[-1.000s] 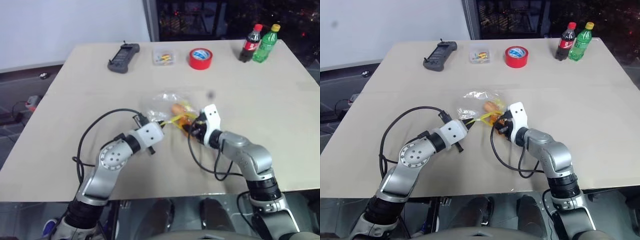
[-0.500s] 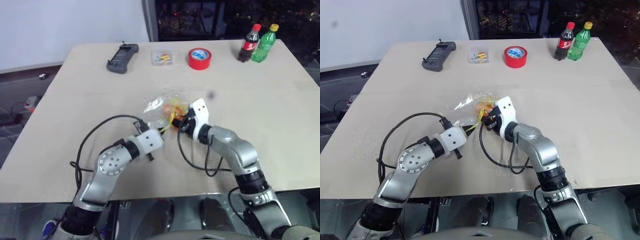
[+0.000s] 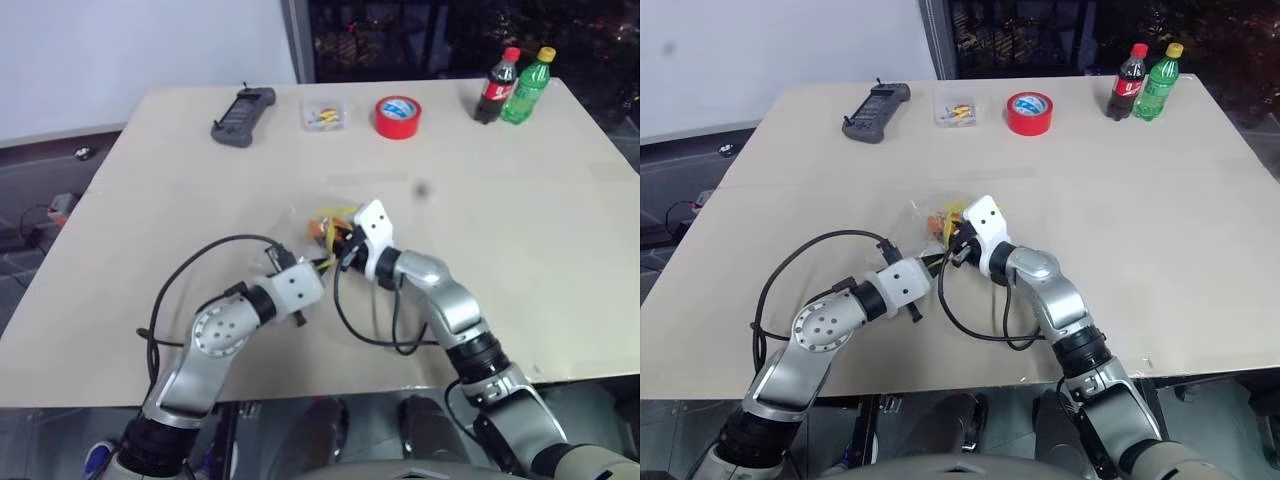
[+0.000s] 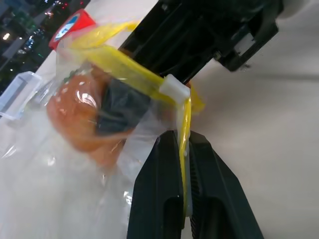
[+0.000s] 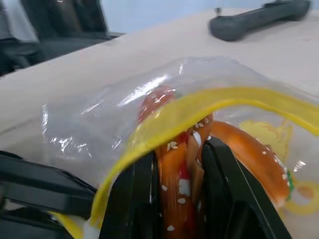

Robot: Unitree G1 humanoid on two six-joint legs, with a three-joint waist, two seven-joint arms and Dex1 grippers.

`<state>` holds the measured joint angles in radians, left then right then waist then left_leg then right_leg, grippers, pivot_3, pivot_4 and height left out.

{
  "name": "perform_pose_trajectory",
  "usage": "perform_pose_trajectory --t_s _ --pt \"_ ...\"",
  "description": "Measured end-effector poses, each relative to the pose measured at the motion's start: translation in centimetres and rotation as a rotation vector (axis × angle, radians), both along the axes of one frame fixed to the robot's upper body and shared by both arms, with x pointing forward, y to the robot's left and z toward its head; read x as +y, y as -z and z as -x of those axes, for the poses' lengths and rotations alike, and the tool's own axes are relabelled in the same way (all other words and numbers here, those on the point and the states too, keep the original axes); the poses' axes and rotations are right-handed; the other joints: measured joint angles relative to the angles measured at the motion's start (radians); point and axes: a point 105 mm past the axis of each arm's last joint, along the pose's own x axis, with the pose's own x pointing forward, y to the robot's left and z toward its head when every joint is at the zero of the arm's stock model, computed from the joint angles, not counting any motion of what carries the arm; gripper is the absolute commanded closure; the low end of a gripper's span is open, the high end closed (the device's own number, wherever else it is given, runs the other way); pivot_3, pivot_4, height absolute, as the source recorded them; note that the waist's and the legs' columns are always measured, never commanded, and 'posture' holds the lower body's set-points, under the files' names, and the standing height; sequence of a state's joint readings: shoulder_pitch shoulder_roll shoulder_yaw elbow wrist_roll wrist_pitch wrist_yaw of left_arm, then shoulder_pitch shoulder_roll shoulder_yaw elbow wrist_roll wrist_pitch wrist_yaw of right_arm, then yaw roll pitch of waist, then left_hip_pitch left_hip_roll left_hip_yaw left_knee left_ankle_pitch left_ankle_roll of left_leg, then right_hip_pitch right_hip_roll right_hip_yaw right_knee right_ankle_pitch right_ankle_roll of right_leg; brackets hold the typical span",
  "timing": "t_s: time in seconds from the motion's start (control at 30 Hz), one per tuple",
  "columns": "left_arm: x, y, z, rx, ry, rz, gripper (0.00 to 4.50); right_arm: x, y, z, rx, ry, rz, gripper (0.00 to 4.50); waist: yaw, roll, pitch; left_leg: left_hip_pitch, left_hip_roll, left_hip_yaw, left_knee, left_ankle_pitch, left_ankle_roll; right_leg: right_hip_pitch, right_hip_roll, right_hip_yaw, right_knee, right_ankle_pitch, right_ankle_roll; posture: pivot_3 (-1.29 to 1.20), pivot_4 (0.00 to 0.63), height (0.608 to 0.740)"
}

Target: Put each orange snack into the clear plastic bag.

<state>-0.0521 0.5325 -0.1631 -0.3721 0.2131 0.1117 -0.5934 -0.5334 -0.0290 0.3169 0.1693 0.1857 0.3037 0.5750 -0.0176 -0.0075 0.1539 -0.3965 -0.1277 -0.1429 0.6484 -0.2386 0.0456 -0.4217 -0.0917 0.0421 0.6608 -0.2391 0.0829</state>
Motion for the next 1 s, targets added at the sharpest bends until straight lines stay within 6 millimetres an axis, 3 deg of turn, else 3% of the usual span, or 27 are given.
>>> perform_pose_trajectory --t_s 0.23,0.4,0.6,0.77,0.9,1.0 --pt "0.7 0.0 -0.3 0.016 -0.033 0.061 4.50 -1.0 0.1 -0.8 -0.118 0.046 0.091 0.05 0.001 0.000 0.000 0.000 0.000 0.000 0.000 0.000 0.000 0.000 0.000 0.000 0.000 0.000 0.000 0.00 0.150 0.740" --pt "1.3 -0.9 -1.0 0.050 -0.074 0.201 4.50 -4.4 0.4 -0.1 -0.184 0.129 0.181 0.05 0.005 0.000 0.000 -0.001 0.000 0.000 0.000 0.000 0.000 0.000 0.000 0.000 0.000 0.000 0.000 0.00 0.150 0.740" --pt "2.5 -2.4 -1.8 0.087 -0.093 0.318 4.50 -7.6 -2.4 1.4 -0.345 0.091 0.296 0.05 0.001 0.000 0.000 0.000 0.000 0.000 0.001 0.000 0.000 0.000 0.000 0.000 0.000 0.000 0.000 0.00 0.150 0.740" --pt "2.1 -2.6 -1.6 0.152 -0.047 0.389 4.50 -9.8 -2.0 0.1 -0.429 0.163 0.442 0.05 0.004 0.000 0.000 0.000 0.001 0.000 0.001 0.000 0.000 0.001 0.000 0.000 0.000 0.000 0.000 0.00 0.150 0.740" --pt "2.2 -2.8 -1.7 0.152 -0.040 0.387 4.50 -9.1 -1.1 -0.1 -0.340 0.164 0.389 0.05 0.002 0.000 0.000 0.000 0.001 0.000 0.000 0.000 -0.001 0.001 0.001 0.000 0.000 0.000 0.000 0.00 0.150 0.740" --pt "2.3 -2.8 -1.8 0.150 -0.043 0.377 4.50 -8.7 -0.7 0.5 -0.171 0.156 0.300 0.05 0.006 0.000 0.000 0.000 0.001 0.000 0.001 0.000 -0.001 0.001 0.000 0.000 -0.001 0.000 0.000 0.00 0.150 0.740"
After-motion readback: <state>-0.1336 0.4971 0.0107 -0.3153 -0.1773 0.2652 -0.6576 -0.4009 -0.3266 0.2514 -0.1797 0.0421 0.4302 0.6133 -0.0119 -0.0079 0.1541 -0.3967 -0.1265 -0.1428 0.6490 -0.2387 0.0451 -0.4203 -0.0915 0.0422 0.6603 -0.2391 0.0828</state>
